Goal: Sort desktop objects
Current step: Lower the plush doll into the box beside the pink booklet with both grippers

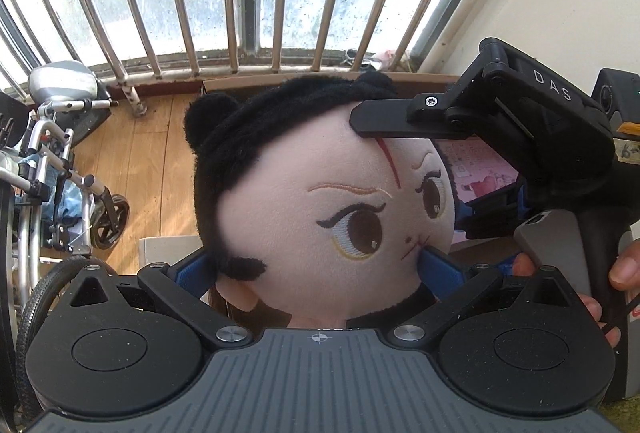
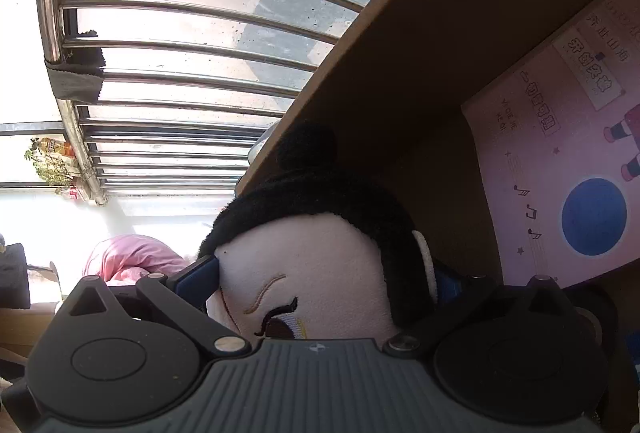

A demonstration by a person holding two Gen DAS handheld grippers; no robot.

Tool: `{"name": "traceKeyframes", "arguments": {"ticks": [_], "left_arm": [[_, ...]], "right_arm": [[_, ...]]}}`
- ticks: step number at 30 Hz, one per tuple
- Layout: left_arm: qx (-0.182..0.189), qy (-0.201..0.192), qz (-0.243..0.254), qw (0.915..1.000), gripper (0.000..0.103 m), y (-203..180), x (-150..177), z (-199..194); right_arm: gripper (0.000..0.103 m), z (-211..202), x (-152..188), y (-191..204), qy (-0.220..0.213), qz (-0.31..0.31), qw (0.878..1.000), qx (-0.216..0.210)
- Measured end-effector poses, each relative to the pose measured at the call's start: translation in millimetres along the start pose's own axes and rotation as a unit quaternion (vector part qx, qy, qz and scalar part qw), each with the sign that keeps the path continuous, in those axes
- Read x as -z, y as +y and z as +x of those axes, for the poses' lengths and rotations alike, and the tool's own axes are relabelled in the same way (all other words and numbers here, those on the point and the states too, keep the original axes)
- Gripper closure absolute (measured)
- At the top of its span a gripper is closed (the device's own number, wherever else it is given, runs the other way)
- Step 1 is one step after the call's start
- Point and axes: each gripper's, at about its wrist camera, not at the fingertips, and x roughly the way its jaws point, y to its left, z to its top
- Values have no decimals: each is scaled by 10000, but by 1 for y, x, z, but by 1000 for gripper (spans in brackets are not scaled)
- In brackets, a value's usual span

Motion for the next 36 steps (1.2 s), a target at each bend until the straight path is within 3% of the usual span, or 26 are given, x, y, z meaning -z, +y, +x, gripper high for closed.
{"name": "traceKeyframes", "arguments": {"ticks": [5, 8, 18, 24, 26, 31, 36], "left_arm": [[-24, 184, -67, 9998, 0, -1, 4, 12], [-73, 291, -24, 9995, 0, -7, 6, 16], [-103, 435, 264, 9987, 0, -30, 7, 21], [-208, 562, 139, 9981, 0, -28, 8, 27], [-216, 617, 90, 9978, 0, -27, 9, 29], [-197, 676, 13, 9975, 0, -29, 11, 34], [-184, 702, 46, 9974, 0, -31, 11, 38]], "right_arm": [[0, 10, 0, -24, 48, 247, 9995, 186], [0, 11, 6, -22, 107, 62, 9988, 472], [0, -32, 18, 14, -37, -533, 9965, 645], [0, -43, 1, 47, -432, -1015, 9931, 402], [3, -36, -8, 49, -471, -1152, 9901, 647], [24, -7, -26, 30, -138, -1178, 9871, 1075], [26, 18, -24, 28, 115, -1289, 9825, 1340]]}}
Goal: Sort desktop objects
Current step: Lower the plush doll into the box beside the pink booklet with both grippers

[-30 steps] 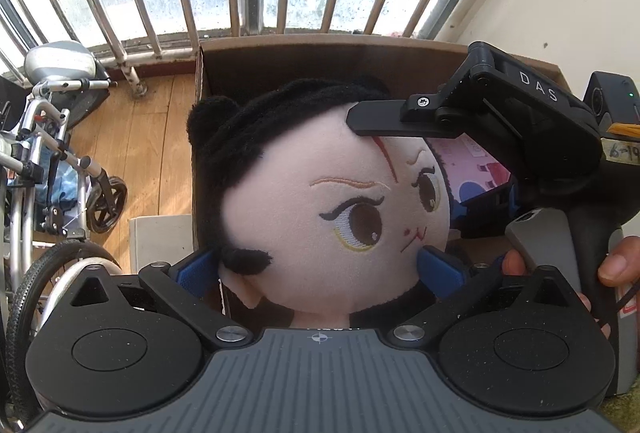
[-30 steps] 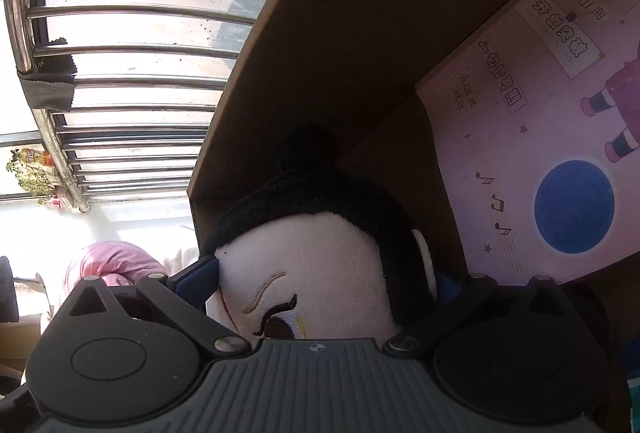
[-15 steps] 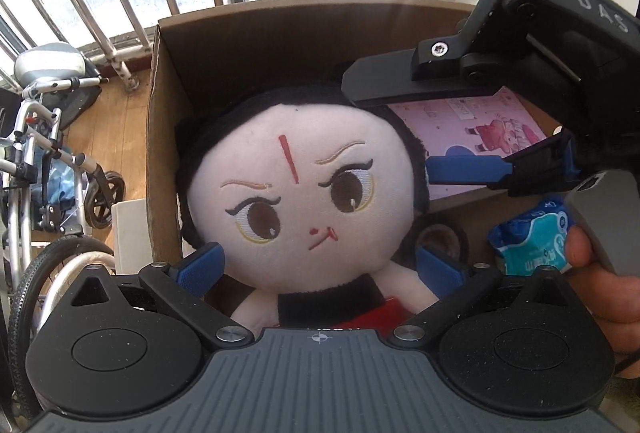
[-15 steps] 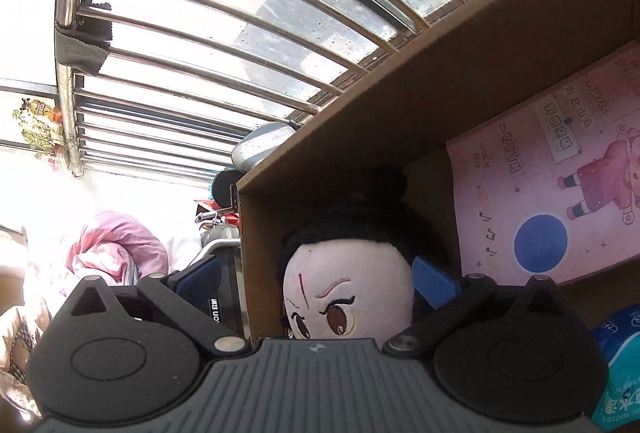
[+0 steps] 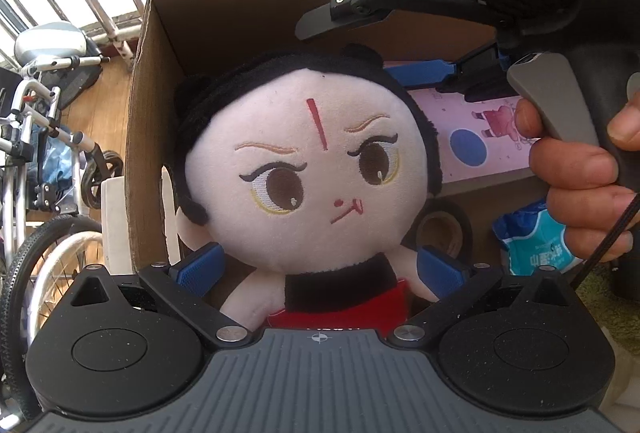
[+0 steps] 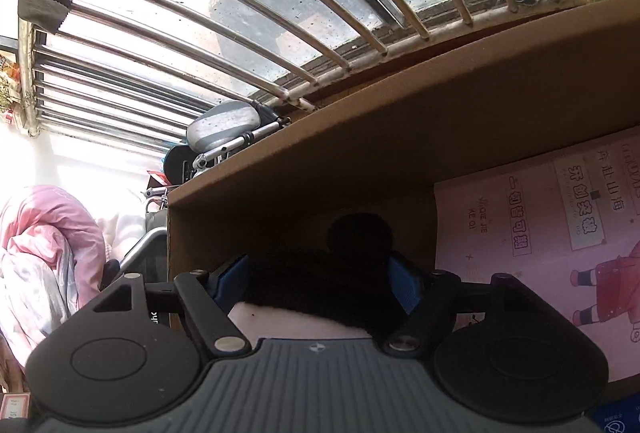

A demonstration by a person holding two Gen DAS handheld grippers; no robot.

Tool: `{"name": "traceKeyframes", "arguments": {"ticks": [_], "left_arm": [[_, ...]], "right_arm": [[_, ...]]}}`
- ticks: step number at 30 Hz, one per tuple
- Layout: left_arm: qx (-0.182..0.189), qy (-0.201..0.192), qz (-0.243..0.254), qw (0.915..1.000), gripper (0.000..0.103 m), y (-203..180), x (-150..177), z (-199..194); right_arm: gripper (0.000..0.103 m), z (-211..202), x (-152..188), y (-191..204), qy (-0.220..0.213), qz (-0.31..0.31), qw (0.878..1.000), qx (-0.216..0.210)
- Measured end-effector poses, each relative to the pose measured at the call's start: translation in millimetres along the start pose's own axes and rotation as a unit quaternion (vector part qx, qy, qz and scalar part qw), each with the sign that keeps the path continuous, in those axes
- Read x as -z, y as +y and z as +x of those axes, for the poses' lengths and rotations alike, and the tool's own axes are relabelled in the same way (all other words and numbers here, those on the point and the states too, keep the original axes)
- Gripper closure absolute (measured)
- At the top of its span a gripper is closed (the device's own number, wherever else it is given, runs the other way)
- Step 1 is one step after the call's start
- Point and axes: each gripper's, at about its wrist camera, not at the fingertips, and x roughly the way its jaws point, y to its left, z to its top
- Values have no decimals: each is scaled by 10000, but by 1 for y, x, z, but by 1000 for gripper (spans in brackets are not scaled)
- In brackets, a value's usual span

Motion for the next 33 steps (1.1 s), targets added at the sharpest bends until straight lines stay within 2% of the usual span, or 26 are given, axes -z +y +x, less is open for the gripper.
{"name": "traceKeyframes", "arguments": {"ticks": [10, 33], "left_arm": [[6, 51, -33, 10000, 0, 1, 0, 5], [-24, 45, -29, 10000, 0, 1, 3, 8]], "right_arm": [[28, 2, 0, 4, 120, -51, 9999, 47], [28, 2, 6, 5, 48, 140, 9998, 118]]}}
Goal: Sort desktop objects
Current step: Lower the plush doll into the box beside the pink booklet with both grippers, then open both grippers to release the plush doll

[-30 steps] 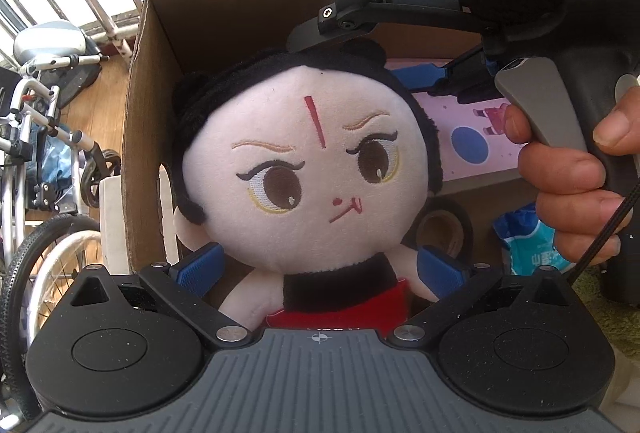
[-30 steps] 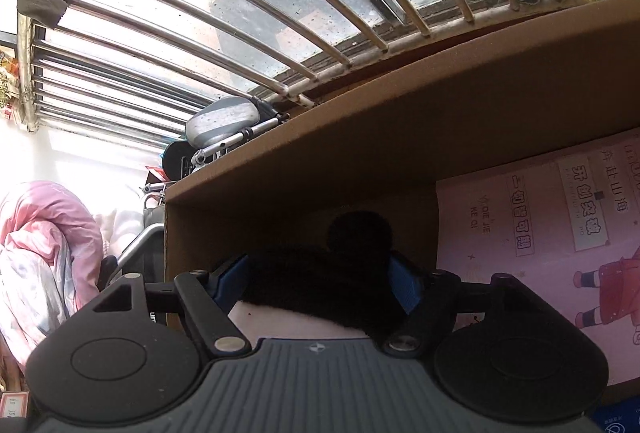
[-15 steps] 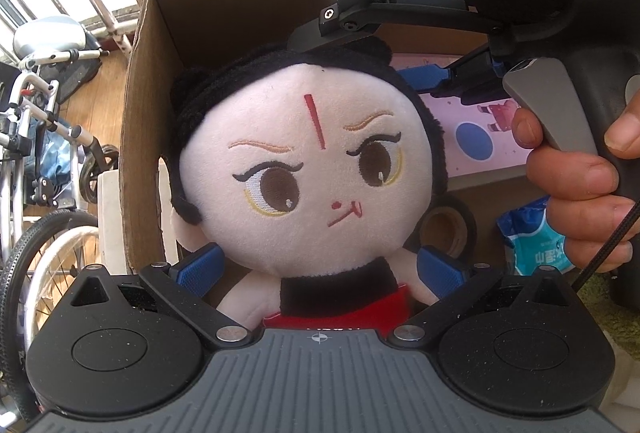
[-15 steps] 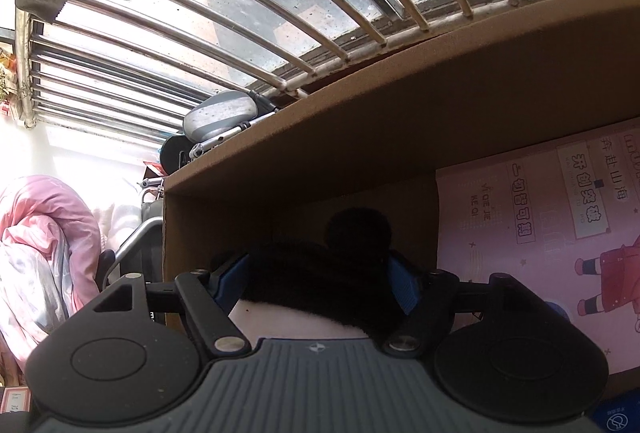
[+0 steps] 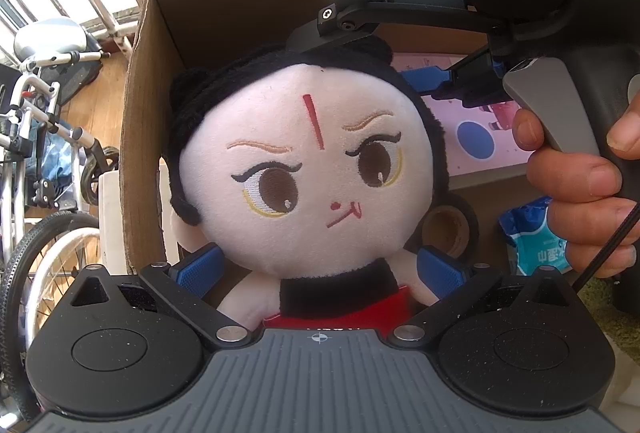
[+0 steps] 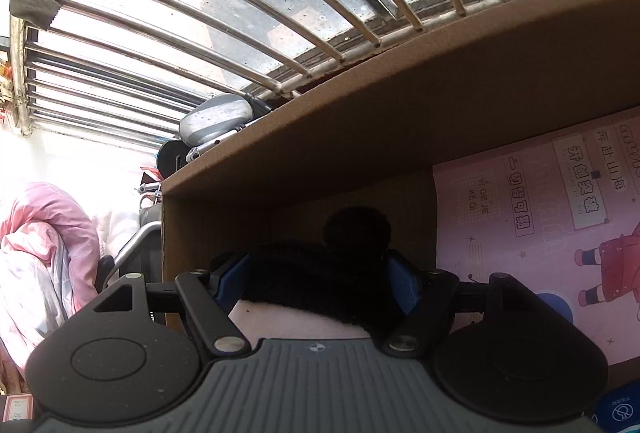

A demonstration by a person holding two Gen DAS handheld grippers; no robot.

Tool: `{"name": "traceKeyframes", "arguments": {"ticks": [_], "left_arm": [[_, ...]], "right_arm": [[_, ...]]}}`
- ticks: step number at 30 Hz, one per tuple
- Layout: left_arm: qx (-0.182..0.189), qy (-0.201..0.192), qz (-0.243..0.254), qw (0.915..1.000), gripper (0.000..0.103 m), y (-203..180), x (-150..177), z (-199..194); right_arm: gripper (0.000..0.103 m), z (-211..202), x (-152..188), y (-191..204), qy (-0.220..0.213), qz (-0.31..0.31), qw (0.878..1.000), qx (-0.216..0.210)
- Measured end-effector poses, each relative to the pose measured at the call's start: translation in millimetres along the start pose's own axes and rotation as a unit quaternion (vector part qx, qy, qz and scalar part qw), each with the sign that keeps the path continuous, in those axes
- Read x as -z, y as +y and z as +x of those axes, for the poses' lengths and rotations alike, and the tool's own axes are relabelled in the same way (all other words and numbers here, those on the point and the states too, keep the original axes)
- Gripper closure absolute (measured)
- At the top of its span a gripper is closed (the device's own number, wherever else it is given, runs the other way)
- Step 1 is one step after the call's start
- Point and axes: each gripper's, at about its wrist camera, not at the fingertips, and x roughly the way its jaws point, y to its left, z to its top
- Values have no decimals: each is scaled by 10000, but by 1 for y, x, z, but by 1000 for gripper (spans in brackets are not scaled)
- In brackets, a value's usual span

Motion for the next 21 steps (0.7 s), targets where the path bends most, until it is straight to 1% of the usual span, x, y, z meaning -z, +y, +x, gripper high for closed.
{"name": "traceKeyframes", "arguments": {"ticks": [7, 9, 11, 13, 15, 18, 21], "left_arm": [[-24, -13, 28, 10000, 0, 1, 0, -1], [-20, -21, 2, 10000, 0, 2, 0, -2], [-2, -46, 0, 10000, 0, 2, 0, -5], [25, -163, 39, 9999, 0, 1, 2, -11], [87, -304, 65, 9995, 0, -1, 4, -19], [308, -490, 115, 9983, 0, -10, 10, -29], [571, -571, 304, 9963, 0, -25, 17, -32]], "right_arm": [[27, -3, 1, 1, -86, -15, 10000, 12], [27, -13, 2, 2, -196, -5, 9998, -20], [27, -30, 3, 4, -368, -23, 9992, -119], [27, -53, 7, 5, -496, -85, 9986, -150], [27, -71, 14, 6, -533, -156, 9984, -68], [28, -95, 29, 2, -412, -237, 9988, 132], [32, -112, 47, -8, -255, -260, 9980, 512]]}}
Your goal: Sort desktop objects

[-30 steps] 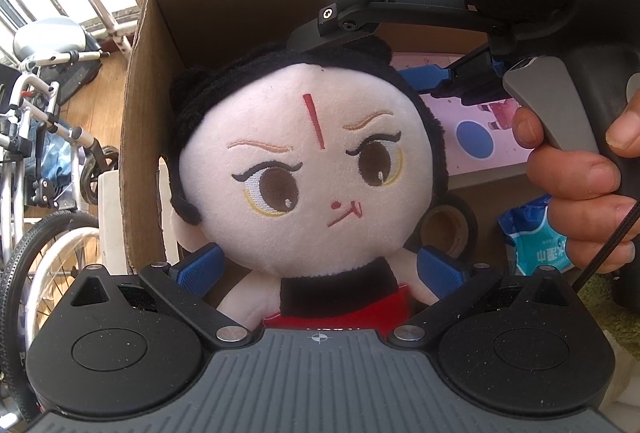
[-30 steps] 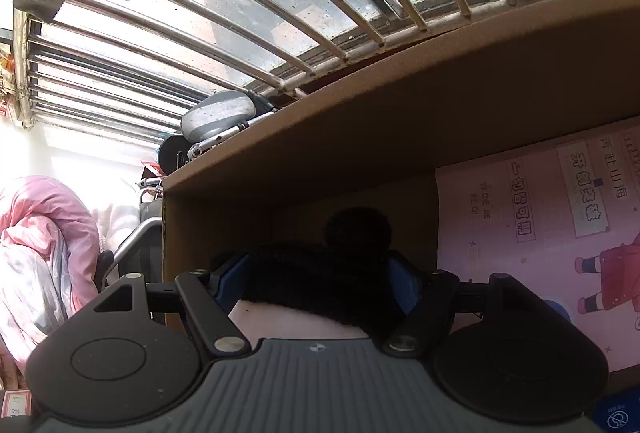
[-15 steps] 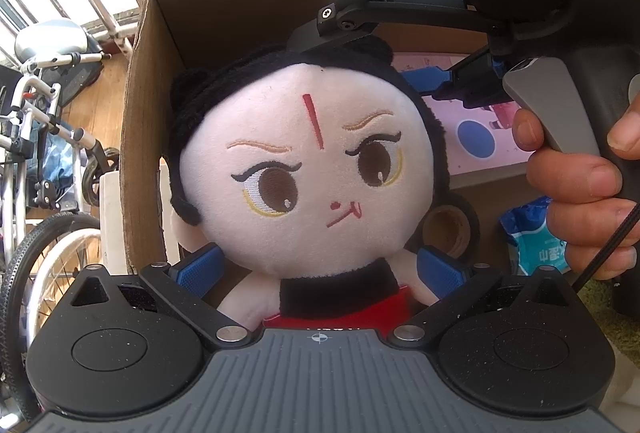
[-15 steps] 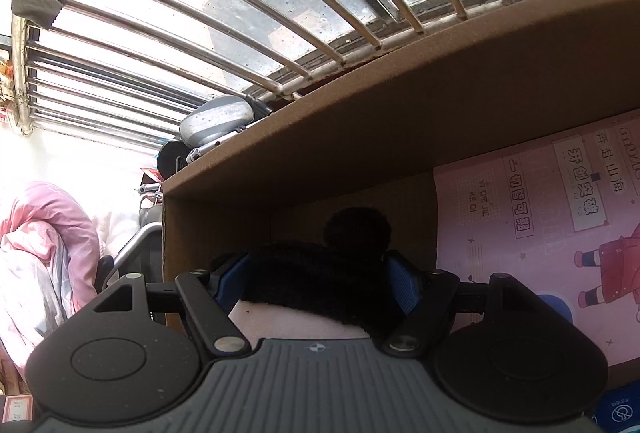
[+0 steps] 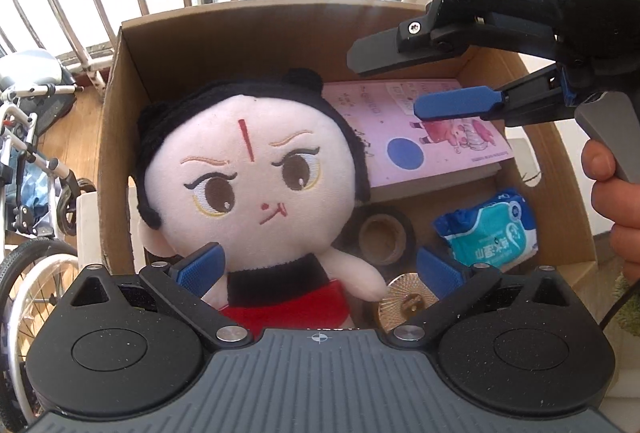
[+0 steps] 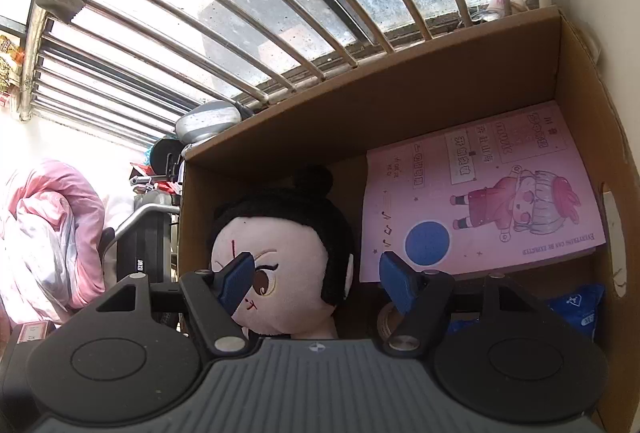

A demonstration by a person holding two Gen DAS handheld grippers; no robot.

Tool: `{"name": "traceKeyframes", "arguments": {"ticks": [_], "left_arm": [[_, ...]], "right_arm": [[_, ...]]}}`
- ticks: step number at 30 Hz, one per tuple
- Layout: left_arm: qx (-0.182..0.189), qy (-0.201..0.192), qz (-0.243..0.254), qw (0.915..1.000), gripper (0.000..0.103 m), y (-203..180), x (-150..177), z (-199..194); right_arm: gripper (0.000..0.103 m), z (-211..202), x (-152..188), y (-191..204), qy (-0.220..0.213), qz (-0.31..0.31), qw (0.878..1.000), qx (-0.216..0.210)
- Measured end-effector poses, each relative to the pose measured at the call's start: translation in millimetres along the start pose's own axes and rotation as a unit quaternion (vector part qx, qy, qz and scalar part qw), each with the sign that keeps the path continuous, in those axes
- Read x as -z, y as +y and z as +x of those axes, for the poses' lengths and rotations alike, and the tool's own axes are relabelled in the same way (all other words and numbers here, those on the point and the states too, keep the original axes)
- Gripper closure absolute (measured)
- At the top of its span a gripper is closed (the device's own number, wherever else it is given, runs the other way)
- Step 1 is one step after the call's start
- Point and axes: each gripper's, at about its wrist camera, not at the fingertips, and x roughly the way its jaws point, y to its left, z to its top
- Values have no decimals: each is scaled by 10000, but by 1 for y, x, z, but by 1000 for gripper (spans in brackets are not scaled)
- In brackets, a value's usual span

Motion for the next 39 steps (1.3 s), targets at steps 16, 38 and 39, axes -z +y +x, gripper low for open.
{"name": "traceKeyframes", "arguments": {"ticks": [16, 38, 39], "left_arm": [[382, 303, 666, 9966, 2, -58, 20, 12], [428, 298, 643, 9966, 2, -50, 15, 16], [439, 295, 648, 9965, 2, -49, 14, 16]], "right_arm": [[40, -19, 58, -54, 717, 150, 9783, 1936], [20, 19, 51, -38, 584, -26, 9697, 2372], [20, 18, 50, -39, 572, 20, 9706, 2336]]}}
